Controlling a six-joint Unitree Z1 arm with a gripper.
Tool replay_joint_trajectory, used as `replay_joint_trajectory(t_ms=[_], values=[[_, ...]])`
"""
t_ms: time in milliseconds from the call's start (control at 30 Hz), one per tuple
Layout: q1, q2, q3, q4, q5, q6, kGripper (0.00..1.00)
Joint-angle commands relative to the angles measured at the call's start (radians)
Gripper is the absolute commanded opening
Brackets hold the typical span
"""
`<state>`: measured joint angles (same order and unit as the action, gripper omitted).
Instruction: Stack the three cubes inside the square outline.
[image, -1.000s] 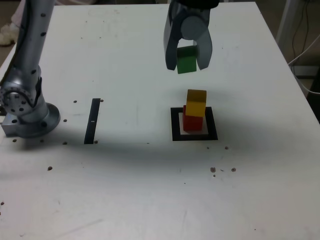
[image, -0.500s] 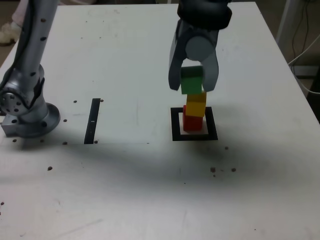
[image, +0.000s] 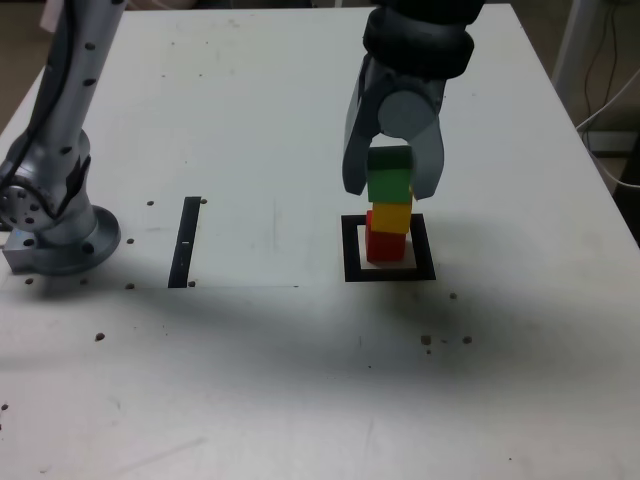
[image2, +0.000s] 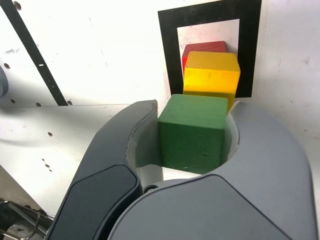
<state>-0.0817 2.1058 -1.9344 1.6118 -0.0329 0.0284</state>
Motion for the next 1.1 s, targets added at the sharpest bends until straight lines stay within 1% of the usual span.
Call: replay_joint_trajectory(t_ms=[0, 133, 167, 200, 233, 367, 400, 433, 467, 933, 1067], values=[[0.002, 0.008, -0.005, 0.011, 0.007, -0.003, 0.25], [0.01, 0.014, -0.004, 0.01, 0.013, -0.004, 0.25], [0.012, 0.015, -0.004, 0.008, 0.014, -0.003, 0.27], [0.015, 0.017, -0.004, 0.007, 0.014, -0.001, 0.32], [0.017, 0.019, -0.003, 0.006, 0.014, 0.001, 0.4], [0.023, 0.023, -0.002, -0.002, 0.014, 0.007, 0.82], [0.023, 0.024, -0.002, -0.003, 0.014, 0.007, 0.9], [0.024, 0.024, -0.002, -0.004, 0.015, 0.007, 0.96], [0.025, 0.025, -0.001, -0.004, 0.016, 0.007, 0.98], [0.032, 0.023, 0.003, -0.005, 0.016, 0.007, 0.99], [0.032, 0.013, -0.003, -0.005, 0.022, 0.007, 0.99]])
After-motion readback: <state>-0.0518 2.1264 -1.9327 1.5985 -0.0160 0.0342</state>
